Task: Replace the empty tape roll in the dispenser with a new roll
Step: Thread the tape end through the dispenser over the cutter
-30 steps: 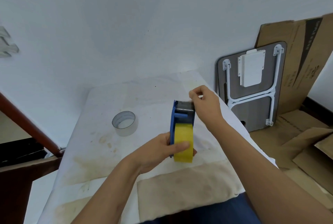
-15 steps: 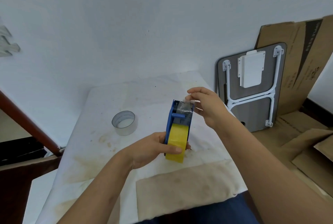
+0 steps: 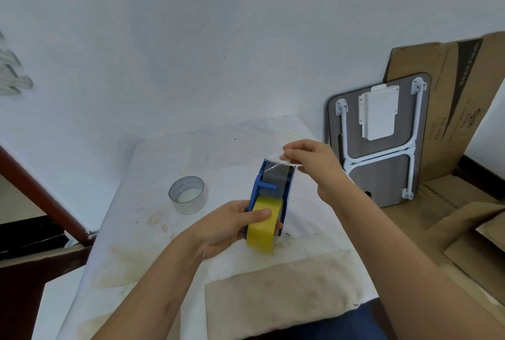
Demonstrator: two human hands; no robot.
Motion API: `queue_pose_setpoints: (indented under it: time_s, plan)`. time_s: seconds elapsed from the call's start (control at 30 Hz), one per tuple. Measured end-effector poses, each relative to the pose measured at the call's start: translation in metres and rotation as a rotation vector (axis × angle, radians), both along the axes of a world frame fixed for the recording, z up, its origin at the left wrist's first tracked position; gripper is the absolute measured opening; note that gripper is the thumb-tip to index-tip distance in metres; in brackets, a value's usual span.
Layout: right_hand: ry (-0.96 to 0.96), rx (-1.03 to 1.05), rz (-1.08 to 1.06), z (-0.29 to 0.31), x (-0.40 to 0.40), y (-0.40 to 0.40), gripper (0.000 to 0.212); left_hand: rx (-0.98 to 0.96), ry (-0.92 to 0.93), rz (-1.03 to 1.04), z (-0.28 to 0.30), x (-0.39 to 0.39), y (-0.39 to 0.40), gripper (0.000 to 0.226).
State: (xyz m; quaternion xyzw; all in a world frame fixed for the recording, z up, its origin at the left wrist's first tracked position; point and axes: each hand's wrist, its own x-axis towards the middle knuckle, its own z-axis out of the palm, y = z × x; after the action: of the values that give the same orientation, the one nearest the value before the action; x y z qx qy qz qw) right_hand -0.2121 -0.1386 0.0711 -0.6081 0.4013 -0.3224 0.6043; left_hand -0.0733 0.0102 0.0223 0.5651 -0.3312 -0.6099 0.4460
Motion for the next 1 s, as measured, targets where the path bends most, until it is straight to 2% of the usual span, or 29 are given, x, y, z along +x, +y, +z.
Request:
queue_pose_setpoints:
  time_s: [0.1, 0.2, 0.3, 0.37, 0.47, 0.6, 0.77, 1.0]
  plan:
    - [0.043, 0.090, 0.020, 0.008, -0.006, -0.005, 0.015, -0.004, -0.030, -0.028, 0.004, 0.007, 0.001, 0.033]
    - [-0.106, 0.332, -0.032, 0.015, -0.008, -0.011, 0.014, 0.009, -0.036, -0.043, 0.006, 0.011, 0.002, 0.031]
    - [-0.140, 0.337, -0.029, 0.019, -0.011, -0.015, 0.016, 0.002, -0.041, -0.031, 0.006, 0.012, 0.004, 0.031]
    - [-0.070, 0.250, 0.003, 0.018, -0.009, -0.014, 0.021, 0.002, -0.030, -0.018, 0.005, 0.012, 0.004, 0.031]
    - [0.112, -0.014, 0.038, 0.014, -0.004, -0.008, 0.040, 0.013, -0.010, -0.005, 0.005, 0.013, 0.003, 0.032]
    - [0.272, -0.238, 0.211, 0.014, -0.003, 0.001, 0.054, 0.026, -0.008, 0.005, 0.007, 0.013, 0.001, 0.035]
    - [0.418, -0.448, 0.391, 0.013, -0.001, 0.002, 0.045, 0.038, -0.015, -0.004, 0.010, 0.012, -0.001, 0.041]
    - [0.559, -0.579, 0.331, 0.014, 0.002, 0.000, 0.037, 0.035, -0.005, -0.009, 0.010, 0.013, 0.002, 0.039]
